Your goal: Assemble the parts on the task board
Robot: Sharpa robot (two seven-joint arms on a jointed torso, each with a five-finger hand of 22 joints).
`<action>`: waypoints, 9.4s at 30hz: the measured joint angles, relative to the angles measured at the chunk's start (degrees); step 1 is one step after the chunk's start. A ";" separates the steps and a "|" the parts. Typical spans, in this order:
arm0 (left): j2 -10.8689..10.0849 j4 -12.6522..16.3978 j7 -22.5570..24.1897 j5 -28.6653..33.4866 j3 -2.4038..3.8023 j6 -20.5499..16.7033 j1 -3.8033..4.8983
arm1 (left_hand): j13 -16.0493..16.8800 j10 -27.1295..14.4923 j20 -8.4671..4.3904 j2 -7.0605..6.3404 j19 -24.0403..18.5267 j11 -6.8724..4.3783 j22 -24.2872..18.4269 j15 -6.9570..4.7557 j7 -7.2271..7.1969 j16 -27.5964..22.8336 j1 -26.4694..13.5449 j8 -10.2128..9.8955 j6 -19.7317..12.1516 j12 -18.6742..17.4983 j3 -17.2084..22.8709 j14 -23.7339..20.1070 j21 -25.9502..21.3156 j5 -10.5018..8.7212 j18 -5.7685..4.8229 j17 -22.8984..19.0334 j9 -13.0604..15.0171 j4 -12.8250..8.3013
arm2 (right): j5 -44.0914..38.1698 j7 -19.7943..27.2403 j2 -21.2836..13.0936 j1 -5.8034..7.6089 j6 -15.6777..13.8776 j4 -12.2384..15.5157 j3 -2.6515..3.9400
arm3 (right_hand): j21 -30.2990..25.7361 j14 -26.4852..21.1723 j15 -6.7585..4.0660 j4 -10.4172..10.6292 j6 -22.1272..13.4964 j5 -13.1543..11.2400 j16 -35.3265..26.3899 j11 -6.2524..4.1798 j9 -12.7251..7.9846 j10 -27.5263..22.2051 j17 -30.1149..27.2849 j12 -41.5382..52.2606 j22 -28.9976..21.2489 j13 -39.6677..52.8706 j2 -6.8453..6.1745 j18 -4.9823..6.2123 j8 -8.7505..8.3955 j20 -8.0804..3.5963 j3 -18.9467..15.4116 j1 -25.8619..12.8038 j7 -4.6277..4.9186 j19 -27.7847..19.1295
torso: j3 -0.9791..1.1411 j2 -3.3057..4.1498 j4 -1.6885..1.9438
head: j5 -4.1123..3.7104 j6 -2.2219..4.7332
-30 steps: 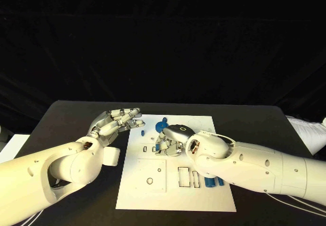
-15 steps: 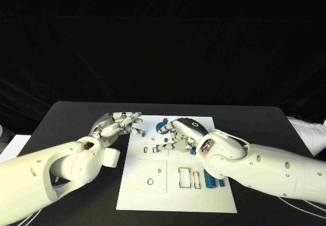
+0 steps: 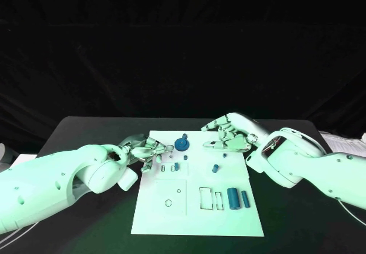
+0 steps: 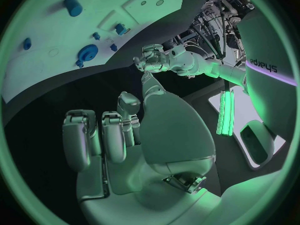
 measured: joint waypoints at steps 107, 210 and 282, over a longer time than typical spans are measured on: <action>19.99 -17.91 -29.56 -28.27 -1.06 22.66 4.56 | 30.61 2.74 -2.34 -4.01 2.62 -3.33 20.22 -3.56 -3.79 0.61 3.50 28.44 -12.19 30.88 18.50 -0.11 17.51 12.97 -3.97 -0.01 28.95 5.86 | 9.90 -1.40 -0.46 1.04 0.84 -5.95 -0.07 | -0.40 0.00 -0.01 -0.03 0.77 3.64 -0.54 -0.17 0.00 -0.16 -0.01 0.01 0.02 -0.54 1.16 0.00 0.22 -0.01 -1.63 0.20 -0.35 0.00 | 0.65 -1.19 -0.32 | 1.00 -2.94; 18.66 -15.77 -29.43 -36.65 -1.34 19.84 2.85 | 34.26 5.57 -2.95 -4.01 2.42 -4.52 20.21 -3.95 -5.82 0.61 -11.16 28.30 -6.82 33.39 17.01 -0.08 17.88 13.44 -3.97 -0.05 30.48 -3.20 | 9.92 -1.47 -0.61 0.99 3.37 -6.24 -0.18 | -0.66 0.00 -0.01 0.01 0.98 3.96 -0.71 -0.32 -0.01 -0.32 -0.02 -0.02 0.00 -0.98 1.62 0.00 0.22 -0.01 -1.98 0.20 -0.14 0.00 | 0.70 -1.15 -0.25 | 2.03 -3.64; 23.18 -35.04 -23.03 -33.57 0.01 24.43 7.58 | 28.24 2.06 -0.38 0.75 2.52 -1.22 20.22 -1.08 -1.93 0.61 -4.33 18.76 -10.10 28.84 -8.92 0.14 15.07 -1.00 -3.96 -0.04 21.15 3.19 | 10.00 -1.55 0.93 0.83 3.47 -8.20 -0.40 | -1.06 0.00 -0.01 0.46 0.98 3.96 -1.33 -0.31 -0.01 -0.72 -0.01 -1.25 0.01 -1.80 1.85 0.00 0.22 -0.01 -2.73 -0.03 -0.15 0.00 | 0.44 -0.81 -0.34 | 2.75 -2.29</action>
